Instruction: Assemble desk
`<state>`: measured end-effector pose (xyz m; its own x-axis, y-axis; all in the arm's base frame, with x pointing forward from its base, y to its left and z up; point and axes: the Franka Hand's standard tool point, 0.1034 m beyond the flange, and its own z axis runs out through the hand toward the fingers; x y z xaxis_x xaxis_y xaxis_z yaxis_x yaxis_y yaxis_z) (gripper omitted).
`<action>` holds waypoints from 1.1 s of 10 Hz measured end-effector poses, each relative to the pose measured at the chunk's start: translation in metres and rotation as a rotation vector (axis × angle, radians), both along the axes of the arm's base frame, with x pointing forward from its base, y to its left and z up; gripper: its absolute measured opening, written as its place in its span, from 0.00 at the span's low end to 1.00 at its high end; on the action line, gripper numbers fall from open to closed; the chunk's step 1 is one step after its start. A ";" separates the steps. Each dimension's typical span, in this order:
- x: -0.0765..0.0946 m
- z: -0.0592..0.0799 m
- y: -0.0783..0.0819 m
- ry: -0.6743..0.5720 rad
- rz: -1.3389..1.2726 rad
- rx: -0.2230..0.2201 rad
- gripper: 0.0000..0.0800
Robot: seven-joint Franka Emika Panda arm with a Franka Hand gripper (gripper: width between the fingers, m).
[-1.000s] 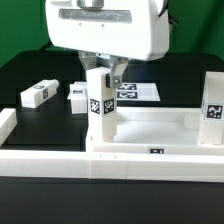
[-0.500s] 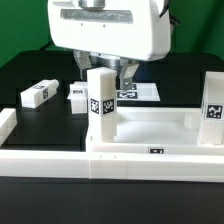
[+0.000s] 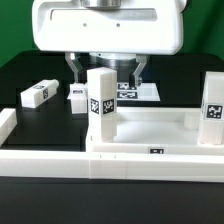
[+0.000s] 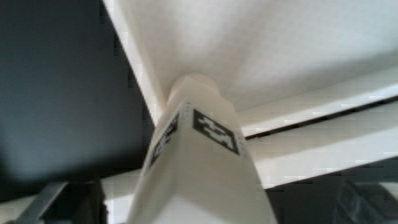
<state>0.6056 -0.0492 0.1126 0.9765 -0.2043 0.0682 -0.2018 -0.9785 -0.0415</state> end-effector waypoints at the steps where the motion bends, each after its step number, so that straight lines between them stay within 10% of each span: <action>1: -0.001 -0.001 -0.002 -0.001 0.098 -0.008 0.81; 11: -0.001 0.000 -0.013 -0.004 0.846 -0.091 0.81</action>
Offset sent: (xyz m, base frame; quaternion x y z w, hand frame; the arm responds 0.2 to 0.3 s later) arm 0.0035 -0.0028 0.0023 -0.0118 0.0058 -0.2301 0.9731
